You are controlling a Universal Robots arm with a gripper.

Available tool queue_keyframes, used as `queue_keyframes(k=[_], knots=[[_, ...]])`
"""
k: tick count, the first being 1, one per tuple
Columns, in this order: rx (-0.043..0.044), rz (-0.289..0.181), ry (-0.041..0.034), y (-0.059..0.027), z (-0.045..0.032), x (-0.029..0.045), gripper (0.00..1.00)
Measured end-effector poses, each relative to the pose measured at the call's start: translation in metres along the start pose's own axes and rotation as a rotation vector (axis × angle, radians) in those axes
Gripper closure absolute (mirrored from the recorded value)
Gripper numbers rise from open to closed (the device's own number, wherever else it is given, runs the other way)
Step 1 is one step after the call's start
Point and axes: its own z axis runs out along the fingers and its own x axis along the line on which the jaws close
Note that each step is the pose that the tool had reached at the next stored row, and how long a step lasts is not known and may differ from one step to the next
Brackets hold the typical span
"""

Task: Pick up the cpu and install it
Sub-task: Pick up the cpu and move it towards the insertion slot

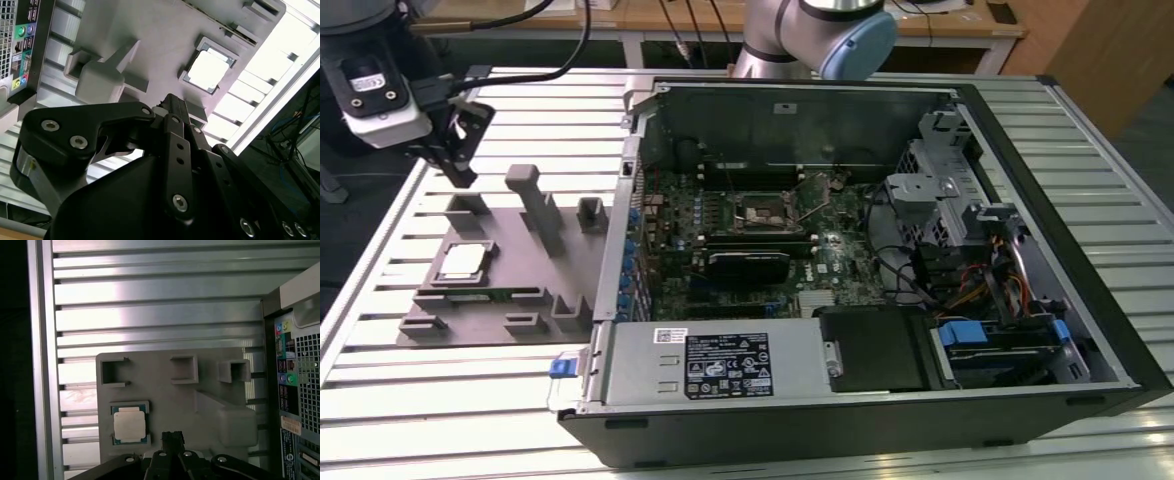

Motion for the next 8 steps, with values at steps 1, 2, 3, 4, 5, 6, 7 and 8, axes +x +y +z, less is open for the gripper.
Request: queue_keyframes(k=[1,2,3,4,5,6,7,8], knots=[[0.0000,0.000,-0.0001,-0.0001,0.0004,0.0008,0.89],[0.0001,0.000,0.0000,-0.0002,0.0009,0.0016,0.89],[0.0000,0.000,0.0000,-0.0002,0.0014,0.0026,0.89],[0.0000,0.000,0.0000,-0.0004,0.0020,0.0037,0.89],[0.0000,0.000,0.0000,-0.0005,0.0028,0.0049,0.89],[0.0000,0.000,0.0000,-0.0006,0.0036,0.0062,0.89],[0.0000,0.000,0.0001,-0.0007,0.0046,0.0075,0.89],[0.0000,0.000,-0.0001,-0.0008,0.0057,0.0085,0.89]])
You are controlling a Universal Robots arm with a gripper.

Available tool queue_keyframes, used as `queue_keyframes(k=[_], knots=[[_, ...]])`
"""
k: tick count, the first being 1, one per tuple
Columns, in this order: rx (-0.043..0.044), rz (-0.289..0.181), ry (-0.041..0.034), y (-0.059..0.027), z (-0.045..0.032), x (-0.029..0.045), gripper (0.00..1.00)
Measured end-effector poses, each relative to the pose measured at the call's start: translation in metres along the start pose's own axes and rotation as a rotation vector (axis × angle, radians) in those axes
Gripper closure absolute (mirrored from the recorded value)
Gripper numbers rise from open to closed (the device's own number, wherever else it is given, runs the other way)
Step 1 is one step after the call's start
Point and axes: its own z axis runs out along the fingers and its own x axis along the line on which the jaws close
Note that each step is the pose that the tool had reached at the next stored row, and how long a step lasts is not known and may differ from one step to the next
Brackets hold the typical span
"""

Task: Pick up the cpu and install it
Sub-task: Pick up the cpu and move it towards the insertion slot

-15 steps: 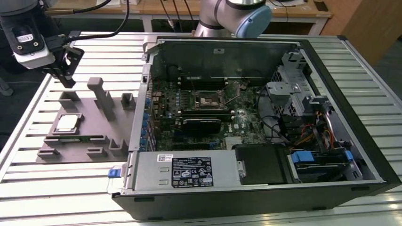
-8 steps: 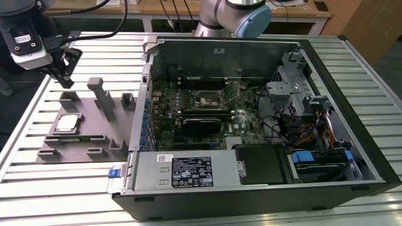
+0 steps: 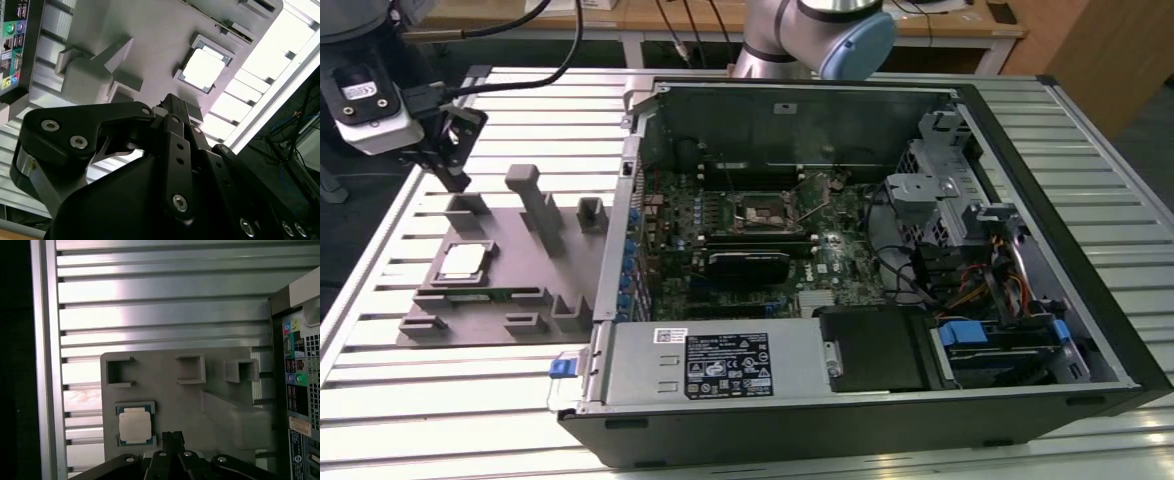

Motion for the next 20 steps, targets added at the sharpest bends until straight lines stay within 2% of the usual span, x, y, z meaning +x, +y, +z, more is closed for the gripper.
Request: queue_keyframes(k=[9,20], knots=[[0.0000,0.000,0.0000,-0.0009,0.0085,0.0074,0.89],[0.0000,0.000,0.0001,-0.0014,0.0168,0.0104,0.89]])
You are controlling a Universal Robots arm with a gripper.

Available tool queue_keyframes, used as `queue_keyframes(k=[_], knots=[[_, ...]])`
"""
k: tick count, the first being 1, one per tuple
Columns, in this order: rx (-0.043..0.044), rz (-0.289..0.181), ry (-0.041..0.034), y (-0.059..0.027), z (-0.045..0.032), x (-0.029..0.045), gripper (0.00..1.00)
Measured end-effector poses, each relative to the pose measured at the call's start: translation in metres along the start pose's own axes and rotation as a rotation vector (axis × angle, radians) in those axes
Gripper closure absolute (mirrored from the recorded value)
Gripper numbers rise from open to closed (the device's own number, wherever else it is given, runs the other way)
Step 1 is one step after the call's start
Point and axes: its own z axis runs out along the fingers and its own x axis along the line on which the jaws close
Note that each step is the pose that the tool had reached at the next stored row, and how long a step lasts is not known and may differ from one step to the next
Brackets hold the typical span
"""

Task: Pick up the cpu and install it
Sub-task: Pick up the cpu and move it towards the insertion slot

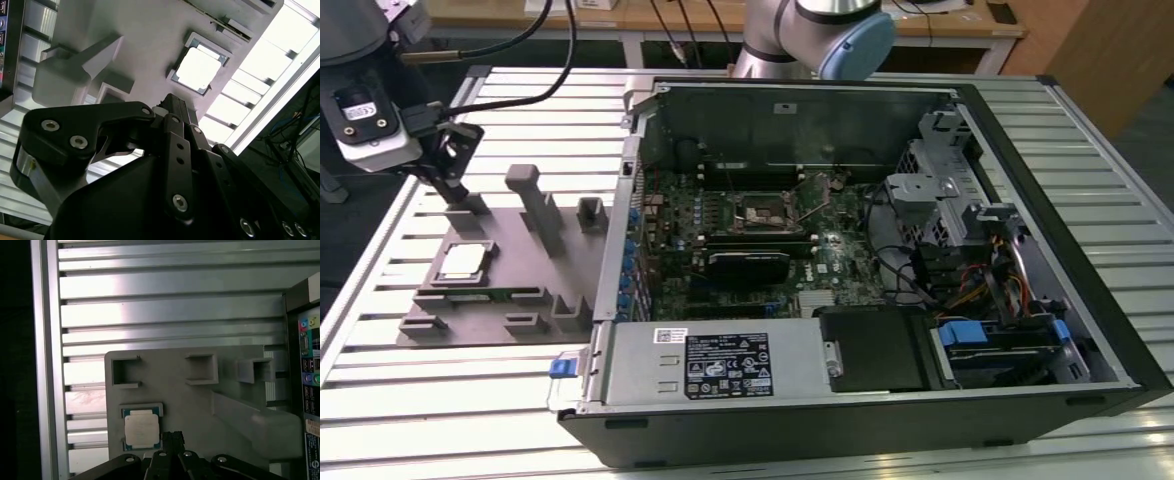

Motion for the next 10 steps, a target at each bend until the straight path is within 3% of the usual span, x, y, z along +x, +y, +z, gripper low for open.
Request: queue_keyframes(k=[10], knots=[[0.0000,0.000,-0.0001,-0.0012,0.0095,0.0026,0.89]])
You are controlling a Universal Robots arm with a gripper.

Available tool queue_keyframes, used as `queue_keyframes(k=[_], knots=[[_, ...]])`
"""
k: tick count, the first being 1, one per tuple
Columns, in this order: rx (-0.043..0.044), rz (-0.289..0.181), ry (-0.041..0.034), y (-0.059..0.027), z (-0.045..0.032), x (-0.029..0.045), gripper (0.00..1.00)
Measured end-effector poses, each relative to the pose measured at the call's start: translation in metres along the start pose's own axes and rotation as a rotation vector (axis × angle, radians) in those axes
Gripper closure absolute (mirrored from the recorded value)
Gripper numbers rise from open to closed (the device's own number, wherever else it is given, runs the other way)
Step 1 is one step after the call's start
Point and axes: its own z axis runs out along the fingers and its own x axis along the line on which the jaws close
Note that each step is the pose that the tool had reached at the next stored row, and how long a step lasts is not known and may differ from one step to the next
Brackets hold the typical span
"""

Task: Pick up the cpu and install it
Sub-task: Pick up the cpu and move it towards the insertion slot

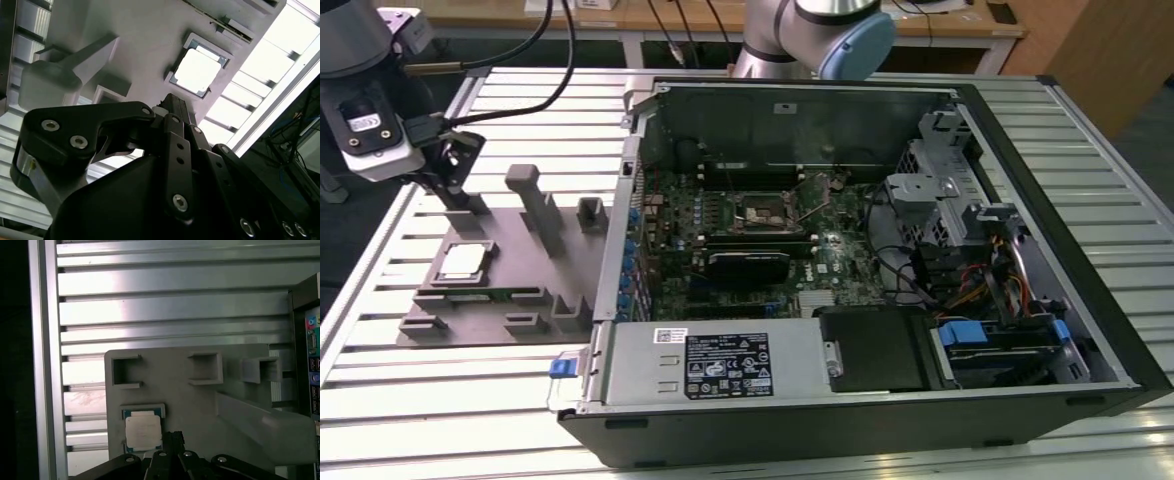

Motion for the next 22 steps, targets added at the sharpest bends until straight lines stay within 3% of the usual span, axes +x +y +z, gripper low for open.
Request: queue_keyframes(k=[14,22], knots=[[0.0001,0.000,0.0001,-0.0013,0.0133,0.0066,0.89],[0.0000,0.000,0.0000,-0.0073,0.0201,0.0105,0.89]])
